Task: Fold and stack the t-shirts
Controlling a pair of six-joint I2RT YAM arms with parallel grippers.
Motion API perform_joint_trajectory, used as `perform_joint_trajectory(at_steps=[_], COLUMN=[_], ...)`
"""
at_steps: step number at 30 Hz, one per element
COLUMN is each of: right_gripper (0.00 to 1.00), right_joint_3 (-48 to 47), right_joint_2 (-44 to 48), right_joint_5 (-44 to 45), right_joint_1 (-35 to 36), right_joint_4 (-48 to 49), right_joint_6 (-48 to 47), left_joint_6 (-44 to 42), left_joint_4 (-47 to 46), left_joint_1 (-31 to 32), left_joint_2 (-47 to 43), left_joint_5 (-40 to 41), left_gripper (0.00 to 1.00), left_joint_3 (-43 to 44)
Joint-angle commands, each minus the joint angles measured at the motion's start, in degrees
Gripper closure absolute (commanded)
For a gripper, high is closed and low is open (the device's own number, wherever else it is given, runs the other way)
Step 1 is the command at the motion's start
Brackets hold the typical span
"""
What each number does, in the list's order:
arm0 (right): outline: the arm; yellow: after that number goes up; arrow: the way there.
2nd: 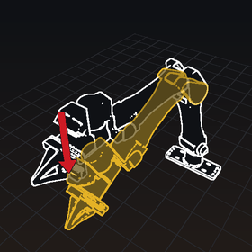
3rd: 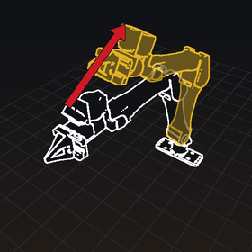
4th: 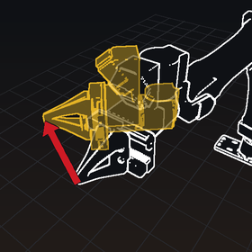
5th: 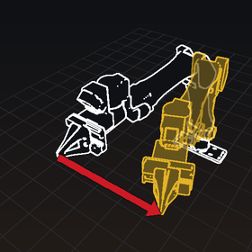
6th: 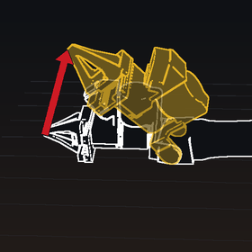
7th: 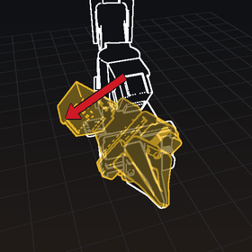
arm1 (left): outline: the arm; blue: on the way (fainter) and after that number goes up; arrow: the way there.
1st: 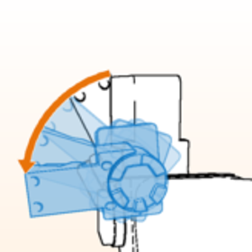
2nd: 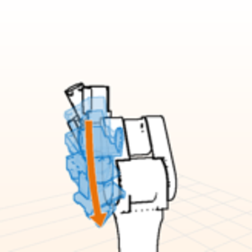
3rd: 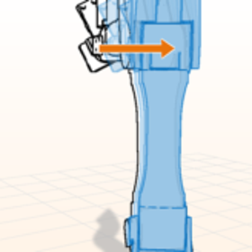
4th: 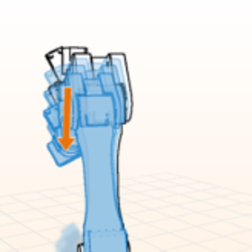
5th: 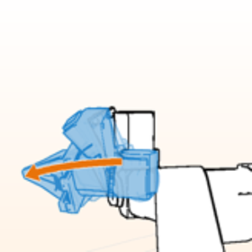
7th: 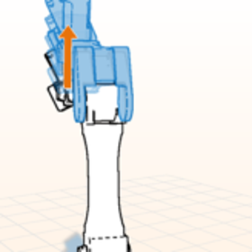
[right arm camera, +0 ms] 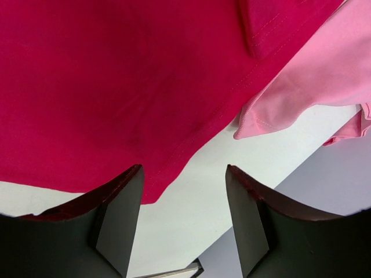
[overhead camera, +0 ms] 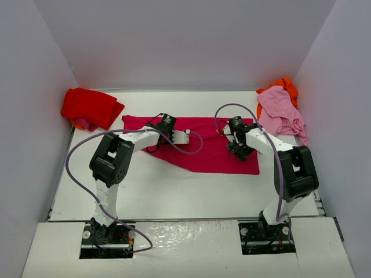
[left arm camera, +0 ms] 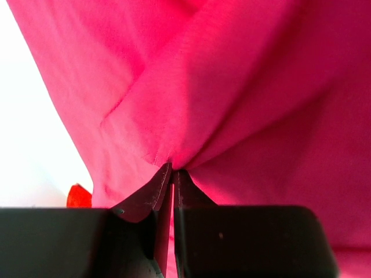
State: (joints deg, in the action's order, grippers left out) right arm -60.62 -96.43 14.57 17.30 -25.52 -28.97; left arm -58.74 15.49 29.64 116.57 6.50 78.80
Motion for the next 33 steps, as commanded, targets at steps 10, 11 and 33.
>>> perform_joint_trajectory(at_steps=[10,11,33], right_gripper=[0.42,0.42,0.45], right_joint_3=[2.00,2.26,9.45], right_joint_2=[9.83,10.25,7.39], right_joint_5=[-1.04,-1.60,-7.58], right_joint_1=[0.28,0.28,0.92], right_joint_4=[-4.10,-4.95,-18.00], right_joint_6=[-4.39,-4.69,-11.01], left_joint_6=[-2.22,-2.03,0.93], left_joint_4=[2.39,2.98,8.12], left_joint_1=[-3.45,-3.45,-2.81], left_joint_2=[-15.82,-16.34,-25.69], left_joint_5=[3.17,3.24,6.98], left_gripper=[1.00,1.00,1.00], left_joint_3=[-2.16,-2.25,-8.92])
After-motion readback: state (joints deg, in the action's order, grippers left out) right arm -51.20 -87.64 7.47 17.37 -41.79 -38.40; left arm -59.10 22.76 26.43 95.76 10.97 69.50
